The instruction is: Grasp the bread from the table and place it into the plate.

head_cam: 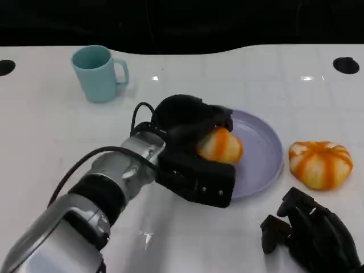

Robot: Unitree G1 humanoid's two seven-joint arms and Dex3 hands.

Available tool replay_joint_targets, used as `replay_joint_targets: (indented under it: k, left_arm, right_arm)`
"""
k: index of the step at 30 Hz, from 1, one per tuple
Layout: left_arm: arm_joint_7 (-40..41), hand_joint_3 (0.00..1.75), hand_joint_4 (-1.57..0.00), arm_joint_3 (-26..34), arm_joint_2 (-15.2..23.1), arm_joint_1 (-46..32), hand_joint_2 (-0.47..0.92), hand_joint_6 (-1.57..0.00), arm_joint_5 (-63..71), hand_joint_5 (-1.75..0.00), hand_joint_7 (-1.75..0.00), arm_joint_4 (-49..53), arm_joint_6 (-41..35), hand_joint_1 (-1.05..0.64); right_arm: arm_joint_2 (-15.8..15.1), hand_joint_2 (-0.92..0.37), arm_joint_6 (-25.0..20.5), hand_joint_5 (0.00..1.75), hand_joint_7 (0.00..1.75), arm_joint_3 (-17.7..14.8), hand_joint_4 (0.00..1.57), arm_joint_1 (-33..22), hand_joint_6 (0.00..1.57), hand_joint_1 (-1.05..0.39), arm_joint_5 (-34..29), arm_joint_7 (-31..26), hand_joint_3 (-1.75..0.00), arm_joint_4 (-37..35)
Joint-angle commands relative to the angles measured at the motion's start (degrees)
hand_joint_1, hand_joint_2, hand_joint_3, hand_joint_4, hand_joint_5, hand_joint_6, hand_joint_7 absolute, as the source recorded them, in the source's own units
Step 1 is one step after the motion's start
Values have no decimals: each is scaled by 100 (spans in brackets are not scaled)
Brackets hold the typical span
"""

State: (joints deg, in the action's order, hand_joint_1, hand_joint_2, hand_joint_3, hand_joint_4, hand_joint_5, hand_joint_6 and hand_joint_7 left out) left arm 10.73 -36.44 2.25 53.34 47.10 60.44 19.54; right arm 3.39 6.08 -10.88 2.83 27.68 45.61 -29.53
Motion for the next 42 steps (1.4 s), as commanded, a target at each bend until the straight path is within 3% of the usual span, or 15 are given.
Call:
replay_joint_targets:
  k: [1, 2, 5, 11, 22, 36, 39, 42]
  left_arm:
    - [-685, 36, -2, -7, 233, 51, 92, -16, -134, -53, -6, -274, 70, -84]
    - [-817, 43, -1, 1, 258, 35, 92, -12, -152, -39, -4, -330, 54, -93]
    - [-1170, 51, 0, 28, 343, -7, 92, -8, -237, -21, -2, -497, 34, -102]
    - [-1879, 59, 0, 263, 602, -233, 92, -6, -695, -6, -1, -971, 162, -105]
    - [-2965, 55, -2, 1235, 1355, -1771, 92, -9, -2353, -8, -2, -2897, 702, -99]
    - [-3027, 48, -15, 1949, 1526, -3470, 92, -20, -3383, -18, -5, -3877, 1313, -82]
    - [-2973, 44, -24, 2110, 1390, -3775, 92, -32, -3655, -28, -10, -4052, 1428, -82]
    - [-3019, 37, -23, 2302, 1068, -4133, 92, -52, -4317, -94, -24, -4141, 1615, -76]
  right_arm:
    - [-67, -92, -29, 165, 141, -38, 78, -76, 68, -55, 13, -63, -25, 11]
    - [-70, -92, -21, 165, 141, -38, 78, -74, 68, -55, 13, -56, -25, 3]
    - [-75, -92, -19, 164, 140, -39, 78, -67, 67, -55, 20, -31, -25, -16]
    - [-54, -92, -38, 164, 141, -31, 78, -78, 68, -55, 29, -52, -25, 19]
    - [-60, -92, 9, 165, 141, -36, 78, -65, 68, -55, 50, 32, -27, -12]
    - [-49, -92, -34, 166, 142, 25, 79, -191, 69, -56, -38, -155, -26, 194]
    - [-54, -92, -52, 166, 142, 31, 79, -188, 69, -56, -22, -147, -26, 202]
    - [-47, -92, -186, 166, 142, 21, 80, -195, 69, -56, 44, -154, -24, 249]
